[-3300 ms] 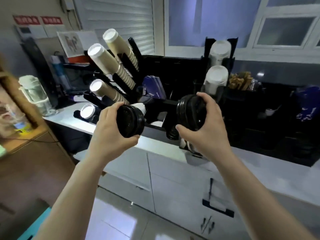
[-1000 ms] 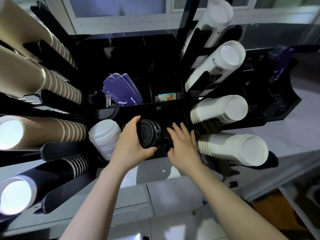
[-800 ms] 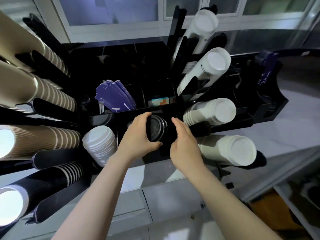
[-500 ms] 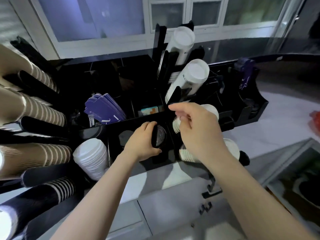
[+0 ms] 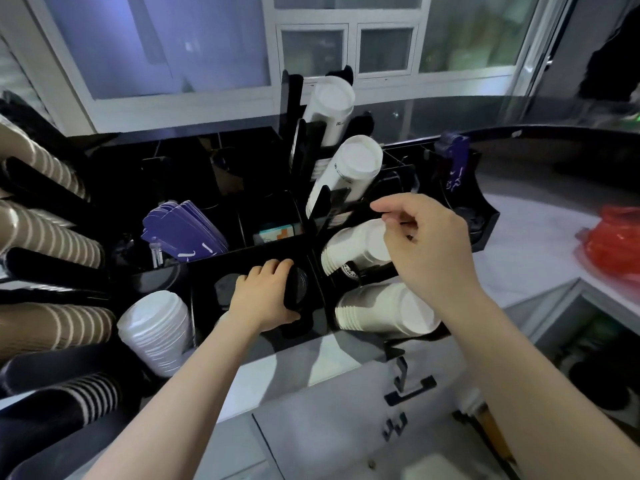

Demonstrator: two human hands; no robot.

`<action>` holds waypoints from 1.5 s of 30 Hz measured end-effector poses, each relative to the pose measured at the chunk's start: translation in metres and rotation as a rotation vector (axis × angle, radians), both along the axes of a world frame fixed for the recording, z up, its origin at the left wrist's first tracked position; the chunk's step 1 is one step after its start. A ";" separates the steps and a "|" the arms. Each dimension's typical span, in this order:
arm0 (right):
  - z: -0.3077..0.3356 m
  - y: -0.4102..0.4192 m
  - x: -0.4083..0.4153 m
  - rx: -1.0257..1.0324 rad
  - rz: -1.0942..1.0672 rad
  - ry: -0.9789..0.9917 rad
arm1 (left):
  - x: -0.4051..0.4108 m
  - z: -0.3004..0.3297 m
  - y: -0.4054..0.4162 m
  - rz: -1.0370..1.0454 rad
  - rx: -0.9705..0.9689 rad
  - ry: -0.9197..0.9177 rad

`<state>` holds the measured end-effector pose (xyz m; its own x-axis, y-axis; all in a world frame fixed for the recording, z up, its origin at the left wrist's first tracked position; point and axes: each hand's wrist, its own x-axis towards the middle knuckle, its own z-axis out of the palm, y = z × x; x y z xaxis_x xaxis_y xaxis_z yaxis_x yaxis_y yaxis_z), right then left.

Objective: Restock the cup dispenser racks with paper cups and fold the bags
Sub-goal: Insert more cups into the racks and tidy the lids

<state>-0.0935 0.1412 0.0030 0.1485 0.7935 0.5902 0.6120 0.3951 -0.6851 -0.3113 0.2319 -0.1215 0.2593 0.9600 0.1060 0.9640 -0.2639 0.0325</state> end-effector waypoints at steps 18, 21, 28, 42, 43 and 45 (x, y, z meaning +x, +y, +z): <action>-0.017 0.010 0.018 -0.086 0.104 -0.014 | 0.007 -0.003 0.006 0.114 -0.270 -0.059; -0.018 0.013 0.021 -0.083 0.120 -0.010 | 0.006 -0.002 0.006 0.115 -0.206 -0.071; -0.023 0.021 0.026 -0.072 0.169 0.008 | 0.000 0.003 0.000 0.083 -0.089 -0.344; -0.035 -0.008 0.033 -0.076 0.160 -0.059 | -0.028 0.039 -0.070 0.063 0.269 -0.616; -0.036 -0.014 0.034 -0.071 0.155 -0.046 | -0.027 0.039 -0.078 0.065 0.273 -0.618; -0.039 -0.027 0.034 -0.063 0.148 -0.039 | -0.024 0.037 -0.090 0.083 0.257 -0.619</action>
